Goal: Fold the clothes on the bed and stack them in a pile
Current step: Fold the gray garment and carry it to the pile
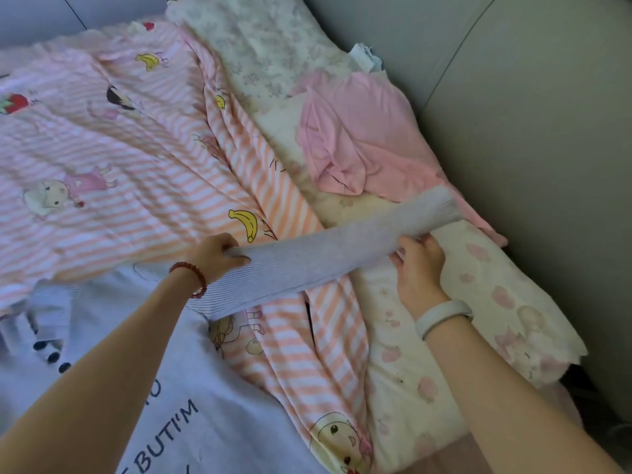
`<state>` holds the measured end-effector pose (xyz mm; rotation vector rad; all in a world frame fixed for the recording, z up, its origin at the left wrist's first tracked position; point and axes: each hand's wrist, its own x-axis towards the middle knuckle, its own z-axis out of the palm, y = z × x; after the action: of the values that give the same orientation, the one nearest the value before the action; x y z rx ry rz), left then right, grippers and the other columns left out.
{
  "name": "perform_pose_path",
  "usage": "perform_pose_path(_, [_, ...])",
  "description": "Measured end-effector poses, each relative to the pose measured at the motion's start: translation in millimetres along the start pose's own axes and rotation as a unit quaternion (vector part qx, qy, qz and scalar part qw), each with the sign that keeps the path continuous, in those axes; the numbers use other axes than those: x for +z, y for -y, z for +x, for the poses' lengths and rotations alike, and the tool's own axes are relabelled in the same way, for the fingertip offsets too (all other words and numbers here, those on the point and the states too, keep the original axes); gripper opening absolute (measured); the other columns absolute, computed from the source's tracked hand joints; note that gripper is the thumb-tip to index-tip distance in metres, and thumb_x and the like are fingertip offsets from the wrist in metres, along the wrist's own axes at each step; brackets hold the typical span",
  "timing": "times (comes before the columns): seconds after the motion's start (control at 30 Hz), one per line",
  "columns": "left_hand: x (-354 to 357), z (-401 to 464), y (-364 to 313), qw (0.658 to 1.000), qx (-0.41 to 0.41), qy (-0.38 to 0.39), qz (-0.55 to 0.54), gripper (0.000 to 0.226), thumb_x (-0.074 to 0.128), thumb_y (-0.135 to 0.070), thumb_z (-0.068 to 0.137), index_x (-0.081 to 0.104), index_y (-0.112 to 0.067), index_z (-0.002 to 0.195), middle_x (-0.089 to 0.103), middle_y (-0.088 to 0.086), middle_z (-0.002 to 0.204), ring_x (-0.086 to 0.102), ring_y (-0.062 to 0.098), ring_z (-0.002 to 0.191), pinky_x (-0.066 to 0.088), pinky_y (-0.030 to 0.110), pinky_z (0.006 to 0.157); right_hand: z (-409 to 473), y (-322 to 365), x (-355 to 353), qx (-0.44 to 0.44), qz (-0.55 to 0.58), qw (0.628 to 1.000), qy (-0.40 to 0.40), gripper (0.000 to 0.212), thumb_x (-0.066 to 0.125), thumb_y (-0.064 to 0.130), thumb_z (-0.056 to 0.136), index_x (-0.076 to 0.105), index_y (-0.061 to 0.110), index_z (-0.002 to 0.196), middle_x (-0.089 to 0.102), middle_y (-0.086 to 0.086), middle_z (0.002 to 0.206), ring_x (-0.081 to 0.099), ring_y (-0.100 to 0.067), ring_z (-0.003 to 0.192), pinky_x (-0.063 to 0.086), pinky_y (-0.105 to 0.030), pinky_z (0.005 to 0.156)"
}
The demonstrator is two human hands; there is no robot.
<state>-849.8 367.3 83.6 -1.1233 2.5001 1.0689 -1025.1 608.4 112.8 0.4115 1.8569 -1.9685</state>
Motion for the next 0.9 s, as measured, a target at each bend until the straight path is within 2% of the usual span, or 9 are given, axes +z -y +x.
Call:
perform_pose_path(0.07, [14,-1,-4,0.996,-0.037,-0.081,0.024,0.015,0.067,-0.026,0.082,0.056,-0.019,0.089,0.06,0.001,0.091,0.053,0.029,0.099,0.038,0.037,0.088,-3,-5,-2,0.036,-0.027,0.999,0.012,0.013,0.051,0.001,0.089,0.06,0.01,0.091,0.062,-0.002,0.083,0.059,-0.012,0.077,0.05,-0.023,0.066])
perform_pose_path(0.17, [37,-13,-4,0.987,-0.042,-0.139,0.075,0.043,0.062,-0.034,0.085,0.051,-0.023,0.126,0.047,0.005,0.136,0.039,0.029,0.125,0.025,0.046,0.107,-5,-13,-1,0.065,-0.05,0.997,-0.001,0.011,0.054,0.011,0.092,0.06,0.011,0.083,0.06,-0.003,0.077,0.059,-0.011,0.072,0.052,-0.022,0.066])
perform_pose_path(0.3, [75,-40,-2,0.989,0.006,-0.062,0.132,0.062,0.051,-0.044,0.09,0.026,-0.033,0.144,0.011,0.001,0.156,0.007,0.026,0.142,0.014,0.046,0.113,-3,-18,11,0.114,-0.09,0.989,-0.025,0.02,0.058,0.021,0.09,0.062,0.006,0.078,0.059,-0.006,0.069,0.058,-0.018,0.066,0.054,-0.033,0.066])
perform_pose_path(0.4, [94,-55,3,0.987,-0.006,-0.02,0.16,0.065,0.042,-0.051,0.091,0.009,-0.039,0.146,-0.008,-0.001,0.157,-0.01,0.029,0.143,0.007,0.05,0.114,-3,-20,24,0.14,-0.114,0.983,-0.029,0.019,0.06,0.019,0.088,0.061,0.001,0.093,0.064,-0.013,0.089,0.063,-0.027,0.081,0.056,-0.039,0.076])
perform_pose_path(0.47, [96,-59,4,0.99,-0.017,0.003,0.141,0.062,0.036,-0.053,0.093,0.006,-0.041,0.146,-0.009,-0.002,0.157,-0.012,0.027,0.143,0.003,0.05,0.114,-4,-20,31,0.092,-0.151,0.983,-0.058,0.025,0.052,0.008,0.087,0.057,-0.003,0.109,0.062,-0.016,0.104,0.062,-0.032,0.094,0.053,-0.042,0.084])
perform_pose_path(0.57, [85,-68,3,0.998,-0.021,0.005,0.055,0.056,0.038,-0.046,0.096,0.019,-0.033,0.146,0.003,0.001,0.157,-0.003,0.022,0.144,0.006,0.046,0.116,-21,-11,45,-0.075,-0.21,0.973,-0.052,0.016,0.044,0.004,0.089,0.057,-0.006,0.093,0.055,-0.009,0.084,0.053,-0.027,0.079,0.039,-0.025,0.069])
perform_pose_path(0.63, [67,-84,2,0.991,-0.052,-0.058,-0.111,0.049,0.043,-0.037,0.097,0.033,-0.022,0.143,0.02,0.006,0.154,0.016,0.021,0.142,0.018,0.037,0.114,-45,-6,62,-0.17,-0.21,0.963,0.016,0.014,0.043,0.005,0.092,0.053,0.0,0.082,0.049,0.0,0.069,0.044,-0.015,0.065,0.03,-0.024,0.059])
perform_pose_path(0.77, [19,-155,27,0.824,-0.166,-0.175,-0.512,0.038,0.041,-0.034,0.097,0.048,-0.017,0.13,0.046,0.004,0.136,0.049,0.02,0.118,0.042,0.036,0.097,-119,-10,109,-0.33,-0.212,0.901,0.186,0.018,0.047,0.006,0.094,0.048,0.009,0.076,0.039,0.009,0.055,0.032,-0.011,0.052,0.025,-0.028,0.053])
perform_pose_path(0.9, [-19,-256,102,0.653,-0.203,-0.261,-0.681,0.042,0.03,-0.045,0.098,0.052,-0.017,0.12,0.057,0.004,0.121,0.058,0.021,0.105,0.046,0.04,0.086,-221,-46,147,-0.398,-0.232,0.789,0.406,0.018,0.047,0.011,0.094,0.058,0.0,0.085,0.034,0.01,0.053,0.031,-0.007,0.044,0.023,-0.018,0.048])
